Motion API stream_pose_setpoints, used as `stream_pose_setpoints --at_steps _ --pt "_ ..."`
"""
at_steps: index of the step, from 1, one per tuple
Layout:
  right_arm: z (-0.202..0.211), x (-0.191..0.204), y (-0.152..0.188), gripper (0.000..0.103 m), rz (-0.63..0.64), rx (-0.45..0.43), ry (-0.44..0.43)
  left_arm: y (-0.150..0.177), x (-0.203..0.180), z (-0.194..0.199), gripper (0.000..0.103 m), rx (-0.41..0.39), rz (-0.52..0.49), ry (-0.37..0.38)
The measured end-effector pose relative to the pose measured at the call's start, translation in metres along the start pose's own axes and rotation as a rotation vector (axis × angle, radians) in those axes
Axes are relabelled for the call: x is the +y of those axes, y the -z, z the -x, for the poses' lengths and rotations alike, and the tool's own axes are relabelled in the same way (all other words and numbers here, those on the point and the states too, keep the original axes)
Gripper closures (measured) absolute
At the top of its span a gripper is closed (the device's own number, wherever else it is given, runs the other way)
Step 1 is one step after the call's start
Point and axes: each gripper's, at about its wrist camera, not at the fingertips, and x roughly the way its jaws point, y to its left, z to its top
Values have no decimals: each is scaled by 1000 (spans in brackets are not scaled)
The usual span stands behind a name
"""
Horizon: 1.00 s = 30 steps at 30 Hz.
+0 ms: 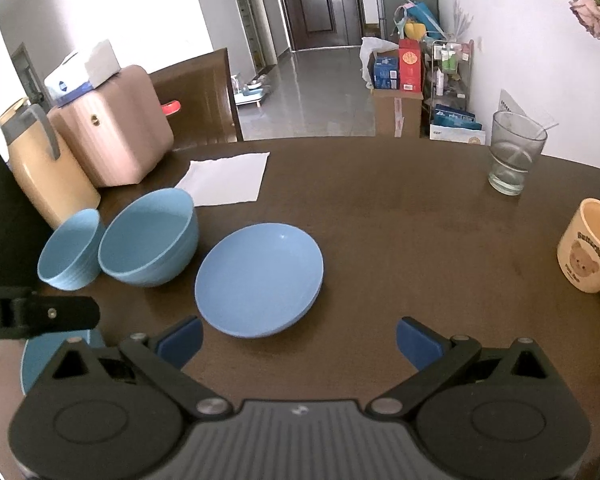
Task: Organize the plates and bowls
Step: 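Move both tools to the rim of the smaller blue plate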
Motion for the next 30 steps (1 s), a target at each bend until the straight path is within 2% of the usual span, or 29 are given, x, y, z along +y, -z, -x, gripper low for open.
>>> stream_pose_setpoints --at_steps 7,19,22,24,26,30 --pt "-28 -10 -18 1 2 22 1 -18 -16 -30 0 29 1 -19" --pt "-84 -20 -41 18 28 82 2 -40 -31 -89 2 80 21 -46" --pt "-97 -20 -44 24 26 98 2 -44 -32 -100 10 94 34 -44" --pt "-105 -20 -45 29 25 106 4 -46 -33 -107 19 103 41 -44" --pt "-113 -20 -46 34 22 114 1 -47 -33 -113 32 119 36 -45" --pt "-123 -22 -47 43 14 122 -12 -46 -34 -125 44 146 37 -41"
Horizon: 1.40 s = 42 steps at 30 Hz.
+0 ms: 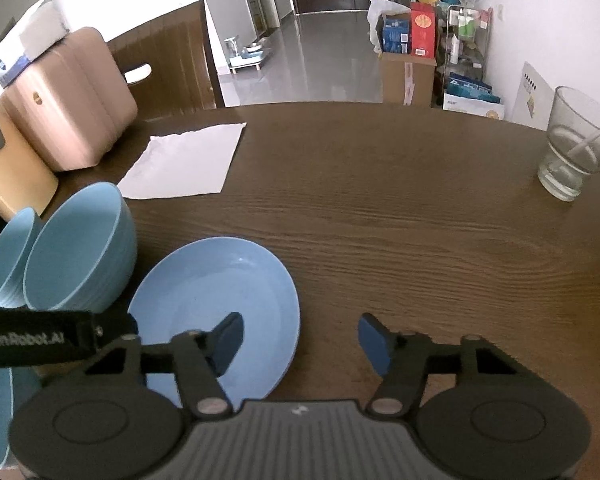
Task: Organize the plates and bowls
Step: 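Move both tools to the rim of the smaller blue plate, then close the left tool on the small blue plate rim while the right tool closes on it, then lift and carry the small blue plate with both tools toward the plate stack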
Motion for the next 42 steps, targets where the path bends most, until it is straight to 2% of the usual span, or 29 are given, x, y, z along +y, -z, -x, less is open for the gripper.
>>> stream_pose_setpoints --at_steps 8,14,18,22,24,26,29,32,42 --pt "-13 -3 0 50 -2 19 -5 -2 4 -14 54 17 8 -13" --pt "-20 -6 -1 62 -14 26 -12 -2 3 -22 66 31 5 -18" --pt "-22 -7 0 68 -17 30 -19 -3 4 -26 67 34 10 -17" --pt "-24 -9 1 72 -24 30 -26 -2 5 -30 73 42 12 -18" --pt "-25 -10 1 78 -29 29 -32 -3 5 -32 75 47 14 -21" --pt "-26 -11 1 82 -34 28 -39 -2 4 -34 85 51 10 -25" --pt "-28 -11 3 87 -35 30 -49 -2 4 -36 89 51 9 -24" --pt "-31 -11 4 92 -37 31 -55 -2 3 -37 90 50 3 -25" --pt "-31 -11 6 96 -36 20 -51 -1 0 -41 91 59 -12 -35"
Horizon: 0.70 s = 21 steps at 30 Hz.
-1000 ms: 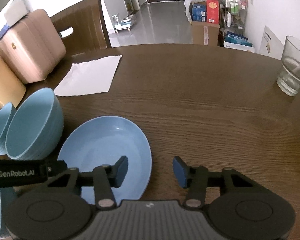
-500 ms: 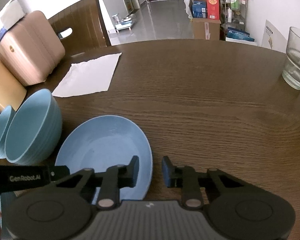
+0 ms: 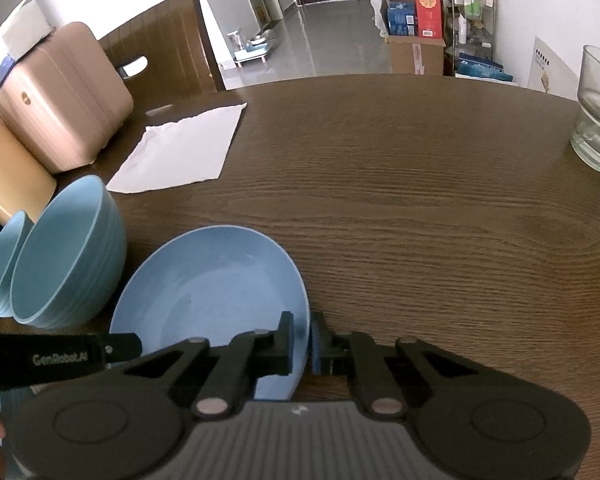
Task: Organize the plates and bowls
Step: 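Lift and carry the small blue plate with both tools toward the plate stack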
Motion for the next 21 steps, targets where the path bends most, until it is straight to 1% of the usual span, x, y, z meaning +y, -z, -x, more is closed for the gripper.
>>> stream_pose_setpoints --at_steps 10,21 --pt "11 1 2 98 -1 -40 10 2 -2 6 91 -21 -18 4" --pt "31 8 8 98 4 -73 10 9 0 24 91 -53 -27 7"
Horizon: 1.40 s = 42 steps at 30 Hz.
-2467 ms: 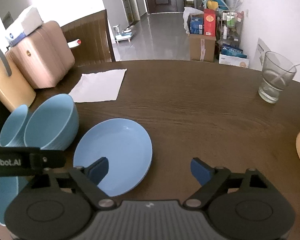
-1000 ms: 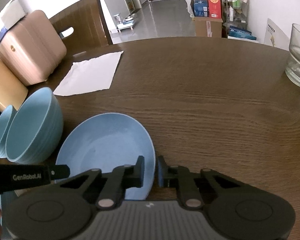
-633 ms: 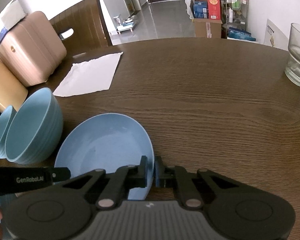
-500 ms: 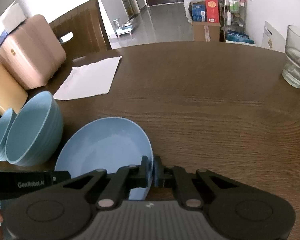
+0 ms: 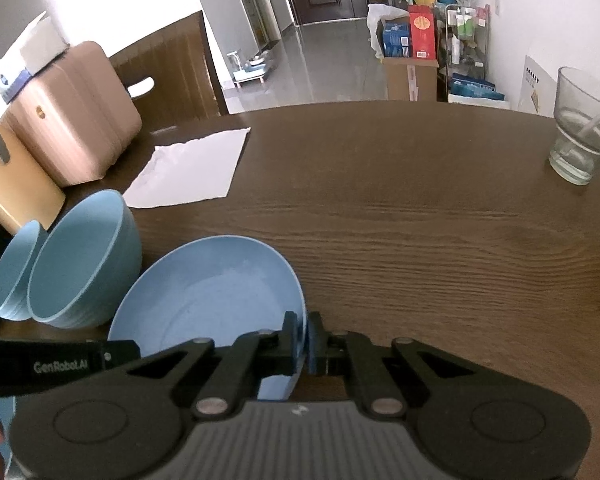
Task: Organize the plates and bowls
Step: 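Lift and carry the small blue plate with both tools toward the plate stack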
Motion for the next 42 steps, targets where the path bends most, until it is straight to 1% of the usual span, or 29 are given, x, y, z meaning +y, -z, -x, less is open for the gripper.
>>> stream_pose_setpoints --at_steps 15,30,42 --pt "44 9 12 98 13 -53 2 20 0 41 91 -61 -22 0" --pt "97 25 36 98 33 -111 2 56 8 90 91 -120 -25 11" --pt "130 39 65 98 50 -136 1 93 20 119 91 -152 -20 19"
